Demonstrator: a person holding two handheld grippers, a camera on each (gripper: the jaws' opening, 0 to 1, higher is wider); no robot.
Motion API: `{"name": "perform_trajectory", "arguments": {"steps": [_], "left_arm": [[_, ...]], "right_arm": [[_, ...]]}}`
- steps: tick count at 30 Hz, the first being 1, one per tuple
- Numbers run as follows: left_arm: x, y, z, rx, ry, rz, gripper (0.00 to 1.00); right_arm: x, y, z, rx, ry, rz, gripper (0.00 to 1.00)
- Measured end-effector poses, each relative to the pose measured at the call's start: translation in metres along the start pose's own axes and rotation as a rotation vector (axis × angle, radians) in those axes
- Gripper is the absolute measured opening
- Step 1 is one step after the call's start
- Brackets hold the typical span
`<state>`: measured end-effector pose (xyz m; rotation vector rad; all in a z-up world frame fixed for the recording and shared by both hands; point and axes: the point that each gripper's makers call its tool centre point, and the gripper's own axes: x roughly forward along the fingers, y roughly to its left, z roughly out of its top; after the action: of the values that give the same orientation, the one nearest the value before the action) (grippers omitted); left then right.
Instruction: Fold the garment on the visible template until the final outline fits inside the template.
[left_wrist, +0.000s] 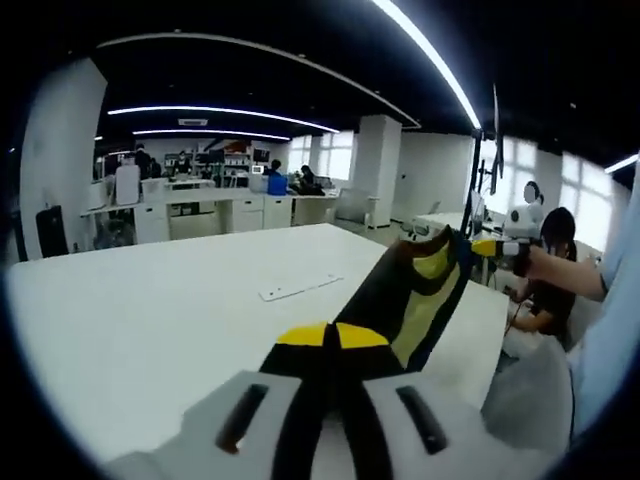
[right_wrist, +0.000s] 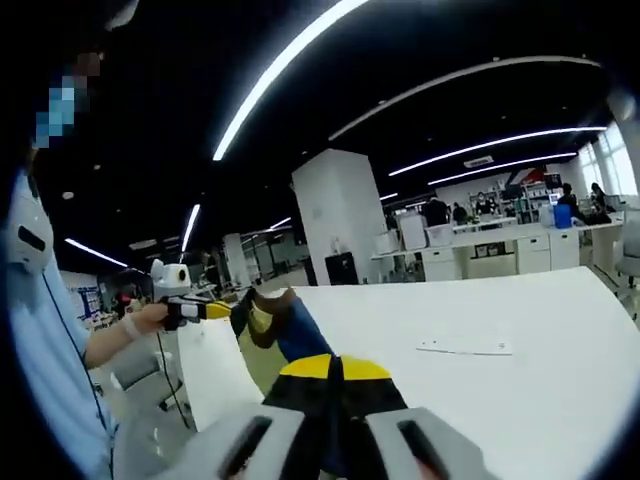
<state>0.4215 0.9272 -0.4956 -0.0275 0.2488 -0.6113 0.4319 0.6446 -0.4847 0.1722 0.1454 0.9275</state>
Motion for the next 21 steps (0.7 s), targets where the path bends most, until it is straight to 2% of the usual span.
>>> {"name": "perform_trajectory", "arguments": {"steps": [4,9,11,12,13,16,18,21], "left_arm": [[-0.009,0.003,0.02,-0.004,-0.043,-0.003,0.0],[-0.017,0.008,0.051,0.057,-0.097,0.009,0.0],[-0.018,0.01,0.061,0.058,-0.112,0.006,0.0],[-0.017,0.011,0.065,0.064,-0.112,0.007,0.0],[-0.015,0.015,0.072,0.102,-0.112,0.017,0.0],[-0.005,0.022,0.08,0.127,-0.103,0.012,0.0],[0.007,0.029,0.077,0.134,-0.083,0.012,0.0],[0.025,0.043,0.07,0.127,-0.065,0.017,0.0]], "right_arm": [[0.0,0.013,0.028,-0.04,-0.047,0.037,0.0],[0.0,0.023,0.052,-0.091,-0.079,0.059,0.0],[-0.001,0.019,0.062,-0.086,-0.1,0.067,0.0],[0.0,0.018,0.071,-0.056,-0.133,0.082,0.0],[0.0,0.021,0.079,-0.05,-0.162,0.111,0.0],[0.01,0.0,0.076,-0.117,-0.123,0.071,0.0],[0.02,-0.014,0.071,-0.082,-0.121,0.063,0.0],[0.033,-0.026,0.062,-0.073,-0.111,0.055,0.0]]}}
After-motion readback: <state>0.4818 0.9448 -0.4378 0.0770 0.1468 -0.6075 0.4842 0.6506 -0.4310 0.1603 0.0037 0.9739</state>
